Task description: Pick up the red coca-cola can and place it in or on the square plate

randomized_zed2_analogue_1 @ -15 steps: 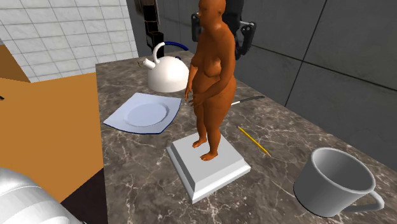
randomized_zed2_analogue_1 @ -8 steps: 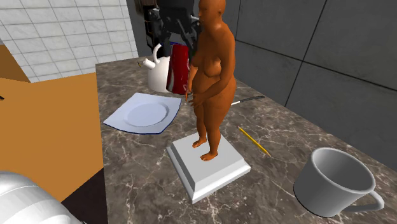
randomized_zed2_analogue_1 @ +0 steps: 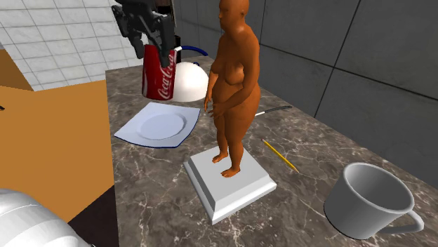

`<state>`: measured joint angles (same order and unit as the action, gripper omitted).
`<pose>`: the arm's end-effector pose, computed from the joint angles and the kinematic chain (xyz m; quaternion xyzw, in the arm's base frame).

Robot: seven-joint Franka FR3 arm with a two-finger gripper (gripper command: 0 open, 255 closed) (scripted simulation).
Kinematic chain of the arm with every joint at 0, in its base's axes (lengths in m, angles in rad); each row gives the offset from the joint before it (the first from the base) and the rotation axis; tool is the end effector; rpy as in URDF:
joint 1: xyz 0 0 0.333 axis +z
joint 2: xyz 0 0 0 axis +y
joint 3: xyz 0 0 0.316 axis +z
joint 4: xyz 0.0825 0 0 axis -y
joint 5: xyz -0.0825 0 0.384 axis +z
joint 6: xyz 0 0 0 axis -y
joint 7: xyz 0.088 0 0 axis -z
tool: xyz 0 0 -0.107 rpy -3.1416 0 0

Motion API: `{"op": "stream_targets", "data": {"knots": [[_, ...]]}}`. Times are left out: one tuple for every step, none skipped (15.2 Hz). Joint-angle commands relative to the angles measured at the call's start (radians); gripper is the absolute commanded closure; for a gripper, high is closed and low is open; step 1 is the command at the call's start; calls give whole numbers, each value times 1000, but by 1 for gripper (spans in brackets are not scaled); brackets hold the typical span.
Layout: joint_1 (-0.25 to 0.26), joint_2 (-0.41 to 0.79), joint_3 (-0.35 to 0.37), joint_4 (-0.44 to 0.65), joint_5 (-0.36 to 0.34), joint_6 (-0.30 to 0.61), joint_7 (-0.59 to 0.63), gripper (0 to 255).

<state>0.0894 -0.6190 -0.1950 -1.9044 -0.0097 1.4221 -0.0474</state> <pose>0.3304 -0.0689 0.7259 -0.9965 0.0159 -0.0666 0.0476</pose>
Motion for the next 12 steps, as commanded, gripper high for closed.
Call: {"op": "stream_targets", "data": {"knots": [[5, -47, 50, -29, 16, -17, 56, 255], [3, -55, 50, -49, 16, -5, 55, 255], [2, -62, 50, -69, 15, 8, 55, 255], [1, -70, 50, -89, 14, 20, 54, 255], [1, -77, 50, -108, 13, 32, 54, 255], [0, -84, 50, -127, 12, 44, 53, 255], [-1, -91, 50, -146, 12, 56, 53, 255], [-2, -98, 50, -165, 11, 68, 52, 255], [-3, -104, 50, -184, 10, 80, 52, 255], [-4, -111, 49, -202, 9, 92, 51, 255], [-4, -117, 49, -220, 8, 104, 51, 255], [-5, -123, 49, -238, 8, 116, 50, 255]]}}
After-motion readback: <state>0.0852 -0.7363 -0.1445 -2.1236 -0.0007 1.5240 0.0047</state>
